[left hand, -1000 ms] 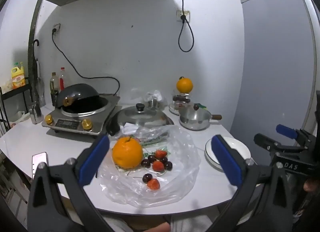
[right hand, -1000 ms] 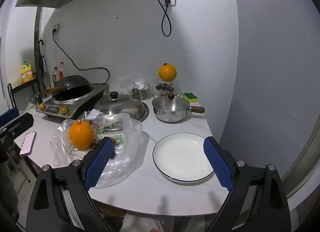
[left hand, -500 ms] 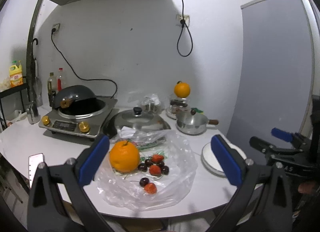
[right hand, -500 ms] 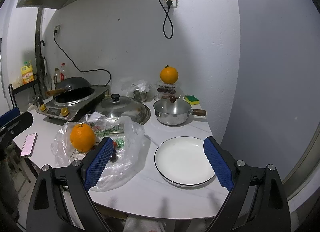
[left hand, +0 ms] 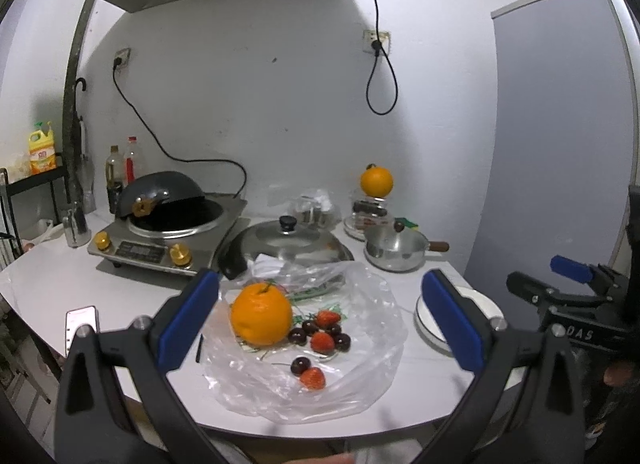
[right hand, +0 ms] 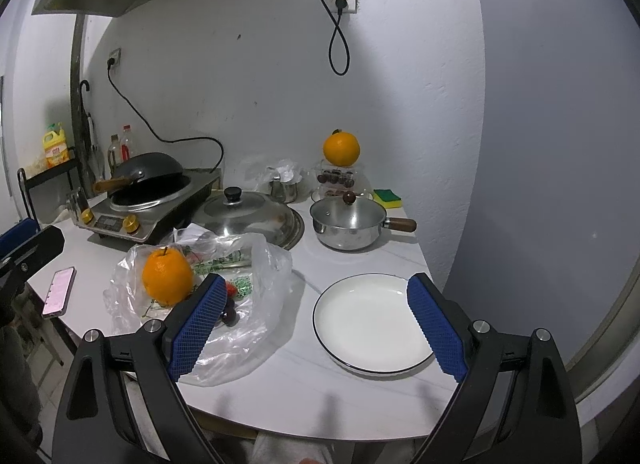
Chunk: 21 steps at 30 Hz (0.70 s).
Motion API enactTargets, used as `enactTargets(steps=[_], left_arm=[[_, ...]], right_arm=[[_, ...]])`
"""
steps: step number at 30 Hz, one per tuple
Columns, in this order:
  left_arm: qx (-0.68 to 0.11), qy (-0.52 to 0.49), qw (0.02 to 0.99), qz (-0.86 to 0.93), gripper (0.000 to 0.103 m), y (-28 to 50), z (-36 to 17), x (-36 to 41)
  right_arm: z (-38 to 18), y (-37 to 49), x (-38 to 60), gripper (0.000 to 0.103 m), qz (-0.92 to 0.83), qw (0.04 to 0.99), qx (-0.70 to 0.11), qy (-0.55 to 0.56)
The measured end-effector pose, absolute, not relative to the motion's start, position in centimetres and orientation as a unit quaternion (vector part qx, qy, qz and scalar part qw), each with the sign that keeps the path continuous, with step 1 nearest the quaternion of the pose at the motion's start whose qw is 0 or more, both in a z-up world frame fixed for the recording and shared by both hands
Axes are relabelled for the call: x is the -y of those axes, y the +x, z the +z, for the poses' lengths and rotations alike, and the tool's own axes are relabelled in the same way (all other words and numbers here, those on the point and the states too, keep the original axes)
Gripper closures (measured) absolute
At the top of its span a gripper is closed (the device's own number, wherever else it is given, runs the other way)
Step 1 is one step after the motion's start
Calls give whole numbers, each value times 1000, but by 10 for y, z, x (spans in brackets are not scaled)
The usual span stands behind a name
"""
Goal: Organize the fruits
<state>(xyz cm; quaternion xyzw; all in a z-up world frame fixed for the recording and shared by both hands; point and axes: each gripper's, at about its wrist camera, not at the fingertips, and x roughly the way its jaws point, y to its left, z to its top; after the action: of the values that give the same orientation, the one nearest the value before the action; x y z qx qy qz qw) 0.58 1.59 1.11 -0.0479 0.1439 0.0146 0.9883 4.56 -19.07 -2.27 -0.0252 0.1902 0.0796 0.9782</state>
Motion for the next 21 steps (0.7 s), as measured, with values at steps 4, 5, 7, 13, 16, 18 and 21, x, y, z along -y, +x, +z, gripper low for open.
enactTargets(steps=[4, 5, 7, 13, 16, 18, 21], left_arm=[[-150, -44, 988, 16, 1, 9, 10, -17], [-152, -45, 987, 15, 1, 11, 10, -18], [-156, -48, 986, 11, 1, 13, 10, -20], [-159, -46, 986, 6, 1, 18, 9, -19], [-160, -49, 986, 7, 1, 19, 9, -21], [-161, -51, 986, 7, 1, 20, 8, -22], [-163, -59, 985, 7, 1, 20, 7, -26]], right_arm=[[-22, 45, 189, 9, 79, 979, -189, -24], [-23, 46, 188, 9, 78, 979, -189, -25], [-22, 46, 187, 9, 78, 979, -188, -26], [-23, 45, 184, 9, 74, 979, -187, -30], [-22, 46, 183, 9, 74, 979, -186, -29], [-21, 48, 181, 9, 75, 979, -187, -31], [-20, 50, 180, 9, 77, 979, -188, -33]])
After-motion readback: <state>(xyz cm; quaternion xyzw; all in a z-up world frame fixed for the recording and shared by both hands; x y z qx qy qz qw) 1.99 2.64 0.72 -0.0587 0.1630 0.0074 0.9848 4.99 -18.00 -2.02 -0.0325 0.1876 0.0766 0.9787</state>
